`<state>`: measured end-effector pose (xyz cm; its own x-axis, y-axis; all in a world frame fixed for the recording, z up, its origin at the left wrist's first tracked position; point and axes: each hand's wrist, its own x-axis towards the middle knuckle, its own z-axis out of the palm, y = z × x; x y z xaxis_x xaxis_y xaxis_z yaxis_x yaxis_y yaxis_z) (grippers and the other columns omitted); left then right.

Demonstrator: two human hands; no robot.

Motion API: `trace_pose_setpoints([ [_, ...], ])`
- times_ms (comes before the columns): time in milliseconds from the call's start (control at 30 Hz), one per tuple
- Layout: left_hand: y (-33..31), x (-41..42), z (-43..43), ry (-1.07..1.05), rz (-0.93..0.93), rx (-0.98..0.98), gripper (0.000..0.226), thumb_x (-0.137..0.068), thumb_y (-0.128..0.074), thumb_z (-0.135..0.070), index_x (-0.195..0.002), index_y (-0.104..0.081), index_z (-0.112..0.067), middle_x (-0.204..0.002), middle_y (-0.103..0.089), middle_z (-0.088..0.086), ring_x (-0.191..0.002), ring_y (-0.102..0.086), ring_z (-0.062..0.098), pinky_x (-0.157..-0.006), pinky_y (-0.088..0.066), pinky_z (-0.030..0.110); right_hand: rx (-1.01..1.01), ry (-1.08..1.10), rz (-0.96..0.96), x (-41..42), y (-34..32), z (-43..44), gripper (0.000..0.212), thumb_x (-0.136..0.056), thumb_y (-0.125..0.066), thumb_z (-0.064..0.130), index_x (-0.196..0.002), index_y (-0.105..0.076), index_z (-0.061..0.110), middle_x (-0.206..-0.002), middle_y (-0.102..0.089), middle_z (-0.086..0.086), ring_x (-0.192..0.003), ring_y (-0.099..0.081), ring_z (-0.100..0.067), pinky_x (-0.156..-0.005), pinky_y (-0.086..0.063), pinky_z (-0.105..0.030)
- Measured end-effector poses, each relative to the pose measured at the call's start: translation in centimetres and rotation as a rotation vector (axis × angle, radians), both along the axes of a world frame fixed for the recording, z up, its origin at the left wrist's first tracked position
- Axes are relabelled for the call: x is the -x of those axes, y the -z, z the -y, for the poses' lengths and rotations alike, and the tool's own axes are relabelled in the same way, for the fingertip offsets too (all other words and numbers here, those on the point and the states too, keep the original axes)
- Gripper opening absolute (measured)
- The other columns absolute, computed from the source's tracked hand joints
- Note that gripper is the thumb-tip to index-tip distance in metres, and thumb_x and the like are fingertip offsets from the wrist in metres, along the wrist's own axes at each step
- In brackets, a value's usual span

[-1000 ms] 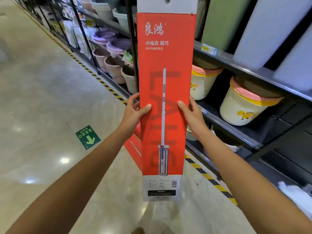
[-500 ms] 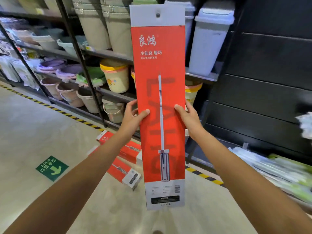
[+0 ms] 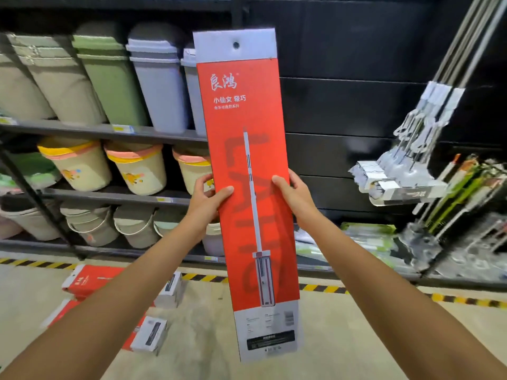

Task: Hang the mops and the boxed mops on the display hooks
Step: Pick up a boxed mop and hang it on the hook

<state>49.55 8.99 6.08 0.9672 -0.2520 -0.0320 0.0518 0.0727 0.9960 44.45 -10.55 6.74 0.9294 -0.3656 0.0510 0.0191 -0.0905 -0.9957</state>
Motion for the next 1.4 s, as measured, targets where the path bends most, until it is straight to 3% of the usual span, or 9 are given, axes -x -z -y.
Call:
trace_pose_setpoints([
  [167, -1.4, -1.9, 7.6, 0.037, 0.024, 0.003, 0.059, -0.089, -0.066, -0.021, -0.139, -0.036, -0.023, -0.127, -0.058, 0.013, -0.110, -0.061, 0.026, -0.077, -0.055, 0.036, 0.033, 0.045, -0.003, -0.8, -1.5, 7.2, 0.042, -0.095, -0.056, 0.034, -0.135, -0.050, 0.021, -0.115, -0.063, 0.001, -0.083, -0.062, -0.002, -0.055, -0.049, -0.007],
  [300, -3.3, -3.9, 13.7, 0.058, 0.066, 0.010, 0.054, -0.090, -0.065, -0.021, -0.137, -0.038, -0.024, -0.120, -0.058, 0.012, -0.096, -0.062, 0.017, -0.073, -0.054, 0.032, 0.053, 0.058, 0.000, -2.4, -3.7, 13.2, 0.044, -0.095, -0.054, 0.039, -0.135, -0.047, 0.022, -0.115, -0.062, 0.003, -0.082, -0.062, -0.001, -0.053, -0.048, -0.007],
  [467, -5.3, -6.4, 20.2, 0.141, 0.081, -0.007, 0.044, -0.089, -0.065, -0.026, -0.123, -0.039, -0.036, -0.119, -0.061, 0.009, -0.108, -0.061, 0.022, -0.096, -0.048, 0.047, 0.072, 0.066, 0.025, -4.6, -6.2, 20.0, 0.047, -0.094, -0.052, 0.046, -0.134, -0.048, 0.023, -0.116, -0.061, 0.005, -0.083, -0.060, 0.001, -0.050, -0.046, -0.009],
  [667, -9.9, -10.8, 26.6, 0.235, 0.097, -0.043, 0.062, -0.091, -0.056, -0.049, -0.142, -0.026, -0.032, -0.130, -0.055, 0.003, -0.096, -0.058, 0.010, -0.097, -0.041, 0.041, 0.114, 0.107, 0.094, -7.5, -8.8, 26.4, 0.051, -0.089, -0.057, 0.051, -0.133, -0.050, 0.025, -0.123, -0.062, 0.001, -0.090, -0.063, -0.006, -0.057, -0.047, -0.017],
  [833, -16.8, -16.1, 30.8, 0.209, 0.269, 0.041, 0.080, -0.081, -0.060, -0.061, -0.146, -0.025, -0.032, -0.135, -0.057, 0.001, -0.117, -0.059, 0.021, -0.103, -0.043, 0.048, 0.125, 0.090, 0.102, -9.5, -10.7, 29.8, 0.051, -0.090, -0.057, 0.050, -0.133, -0.050, 0.024, -0.120, -0.064, 0.001, -0.084, -0.064, -0.003, -0.045, -0.045, -0.009],
  [1033, -21.9, -21.2, 34.2, 0.151, 0.451, 0.105, 0.079, -0.077, -0.069, -0.053, -0.144, -0.034, -0.032, -0.129, -0.061, -0.005, -0.108, -0.064, 0.014, -0.087, -0.053, 0.041, 0.195, 0.051, 0.090, -13.1, -12.9, 33.3, 0.047, -0.092, -0.051, 0.053, -0.133, -0.047, 0.030, -0.113, -0.063, 0.010, -0.090, -0.063, -0.001, -0.059, -0.048, -0.016],
  [1167, -22.9, -25.0, 36.0, 0.147, 0.465, 0.180, 0.077, -0.073, -0.071, -0.050, -0.141, -0.040, -0.029, -0.124, -0.064, -0.004, -0.107, -0.066, 0.016, -0.093, -0.052, 0.047, 0.194, 0.023, 0.127, -17.9, -17.4, 35.4, 0.084, -0.066, -0.054, 0.080, -0.140, -0.033, 0.047, -0.139, -0.053, 0.010, -0.118, -0.058, -0.016, -0.089, -0.050, -0.040],
  [1300, -24.7, -29.0, 37.1, 0.176, 0.495, 0.185, 0.086, -0.064, -0.072, -0.056, -0.139, -0.041, -0.030, -0.124, -0.065, -0.003, -0.109, -0.065, 0.019, -0.096, -0.050, 0.053, 0.239, 0.057, 0.270, -23.4, -23.6, 36.6, 0.074, -0.082, -0.050, 0.071, -0.146, -0.026, 0.042, -0.128, -0.052, 0.006, -0.075, -0.051, 0.000, -0.039, -0.037, -0.010],
  [1400, -26.3, -32.1, 37.8, 0.213, 0.530, 0.189, 0.087, -0.062, -0.073, -0.057, -0.139, -0.042, -0.031, -0.124, -0.065, -0.004, -0.111, -0.065, 0.020, -0.098, -0.048, 0.053, 0.212, 0.085, 0.376, -27.2, -28.1, 36.9, 0.071, -0.085, -0.051, 0.065, -0.147, -0.027, 0.040, -0.129, -0.051, 0.010, -0.075, -0.050, 0.000, -0.040, -0.036, -0.012],
])
